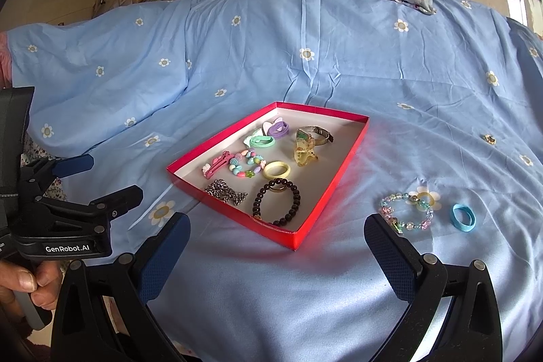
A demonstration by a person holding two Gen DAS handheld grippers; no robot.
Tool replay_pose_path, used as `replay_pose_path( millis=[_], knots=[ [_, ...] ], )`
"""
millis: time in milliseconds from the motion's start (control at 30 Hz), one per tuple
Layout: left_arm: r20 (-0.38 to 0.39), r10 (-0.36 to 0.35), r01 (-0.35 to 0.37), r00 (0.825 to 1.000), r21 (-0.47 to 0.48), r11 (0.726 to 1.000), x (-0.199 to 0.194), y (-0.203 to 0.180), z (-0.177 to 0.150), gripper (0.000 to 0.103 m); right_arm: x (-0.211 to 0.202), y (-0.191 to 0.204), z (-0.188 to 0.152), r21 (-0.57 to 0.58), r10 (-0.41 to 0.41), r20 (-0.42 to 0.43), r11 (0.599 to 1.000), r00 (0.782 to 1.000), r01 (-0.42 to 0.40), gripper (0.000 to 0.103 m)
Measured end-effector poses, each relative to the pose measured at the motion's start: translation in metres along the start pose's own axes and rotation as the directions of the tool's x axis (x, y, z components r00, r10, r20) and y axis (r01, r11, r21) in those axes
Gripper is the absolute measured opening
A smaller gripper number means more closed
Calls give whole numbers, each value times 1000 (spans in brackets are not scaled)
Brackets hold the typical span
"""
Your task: Organize jewelry
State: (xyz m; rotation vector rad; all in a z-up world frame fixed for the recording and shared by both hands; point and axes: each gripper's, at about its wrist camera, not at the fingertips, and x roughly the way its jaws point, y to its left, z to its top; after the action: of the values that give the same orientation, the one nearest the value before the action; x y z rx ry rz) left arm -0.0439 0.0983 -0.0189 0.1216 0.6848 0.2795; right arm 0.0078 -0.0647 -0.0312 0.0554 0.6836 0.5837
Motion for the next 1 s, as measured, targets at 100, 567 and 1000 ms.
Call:
replay_pose_path(
  millis=[100,567,1000],
  knots=[
    [1,0,0,1000,1,1000,0,0,0,103,0,1,0,0,1,2,1000,1000,-1,103],
    [3,-6,6,1000,3,1000,0,-3,1,103,-1,4,1,-1,3,4,1000,1000,-3,103],
    [0,-14,14,1000,2,1000,3,-4,0,103,-1,7,3,4,8,4,1000,1000,-8,103]
  ],
)
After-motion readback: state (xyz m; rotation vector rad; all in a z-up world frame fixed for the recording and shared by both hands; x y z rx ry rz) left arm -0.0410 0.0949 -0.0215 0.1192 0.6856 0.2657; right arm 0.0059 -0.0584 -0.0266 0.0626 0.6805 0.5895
